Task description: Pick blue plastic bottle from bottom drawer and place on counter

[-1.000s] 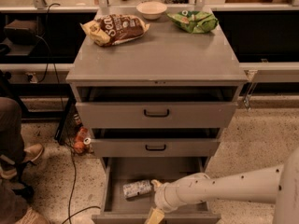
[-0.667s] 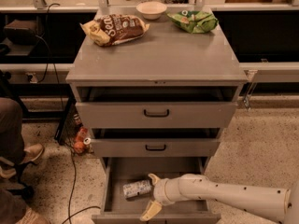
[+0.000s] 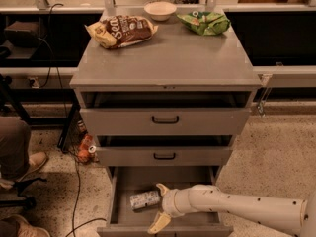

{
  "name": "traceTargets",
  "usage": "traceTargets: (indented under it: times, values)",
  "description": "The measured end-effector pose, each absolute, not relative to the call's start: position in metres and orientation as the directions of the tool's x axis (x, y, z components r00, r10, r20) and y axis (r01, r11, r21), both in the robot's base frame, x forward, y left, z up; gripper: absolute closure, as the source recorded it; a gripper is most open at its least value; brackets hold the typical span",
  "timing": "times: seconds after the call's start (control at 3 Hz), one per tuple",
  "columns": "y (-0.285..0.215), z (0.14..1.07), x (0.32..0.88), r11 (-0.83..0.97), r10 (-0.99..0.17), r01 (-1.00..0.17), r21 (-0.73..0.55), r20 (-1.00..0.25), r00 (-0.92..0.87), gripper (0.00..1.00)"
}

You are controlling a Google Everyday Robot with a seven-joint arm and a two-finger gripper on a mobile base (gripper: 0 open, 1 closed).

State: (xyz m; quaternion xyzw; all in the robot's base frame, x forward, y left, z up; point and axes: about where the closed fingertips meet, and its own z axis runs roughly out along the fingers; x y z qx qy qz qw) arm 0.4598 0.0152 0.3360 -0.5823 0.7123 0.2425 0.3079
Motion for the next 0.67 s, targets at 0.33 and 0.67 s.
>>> traceTargets:
  times: [0.33,0.67]
  values:
    - [0.017,0.324,0.474,0.189,-0.666,-0.981,-0.054,-0.741,-0.088,0.0]
    - [0.022,0.285,0.501,0.143,-0.654,-0.985,-0.093,-0.756,-0.024,0.0]
